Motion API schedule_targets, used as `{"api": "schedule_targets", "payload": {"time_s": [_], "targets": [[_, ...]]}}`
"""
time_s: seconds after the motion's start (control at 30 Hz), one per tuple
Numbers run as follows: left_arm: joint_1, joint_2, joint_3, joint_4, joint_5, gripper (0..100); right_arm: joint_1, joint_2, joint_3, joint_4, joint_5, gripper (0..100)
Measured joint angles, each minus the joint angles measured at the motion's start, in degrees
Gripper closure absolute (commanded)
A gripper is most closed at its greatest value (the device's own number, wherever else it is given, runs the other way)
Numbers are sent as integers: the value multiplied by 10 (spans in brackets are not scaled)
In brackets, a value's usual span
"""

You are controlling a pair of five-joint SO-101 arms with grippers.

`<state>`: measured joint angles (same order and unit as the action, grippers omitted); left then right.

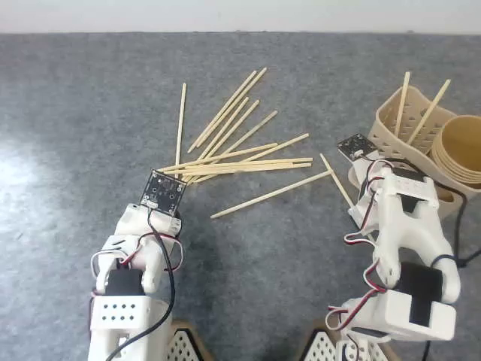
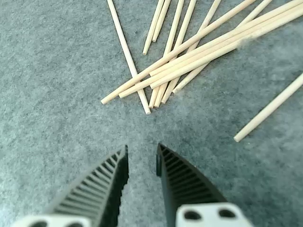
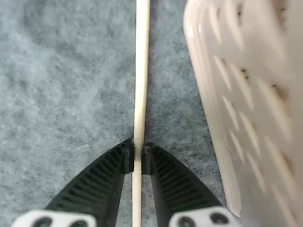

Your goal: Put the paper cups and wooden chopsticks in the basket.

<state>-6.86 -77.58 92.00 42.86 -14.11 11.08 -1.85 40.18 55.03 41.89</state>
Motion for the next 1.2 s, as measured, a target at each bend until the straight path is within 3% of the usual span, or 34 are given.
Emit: {"api": "schedule_targets", "payload": {"time_s": [0.33, 0.9, 1.2], "targets": [[0, 0, 0, 0, 0, 899, 0, -20, 1, 4, -1, 991], [0, 0, 0, 0, 0, 899, -80, -362, 1, 157, -49, 991], [0, 0, 0, 0, 0, 899, -84, -502, 1, 167, -109, 991]]}}
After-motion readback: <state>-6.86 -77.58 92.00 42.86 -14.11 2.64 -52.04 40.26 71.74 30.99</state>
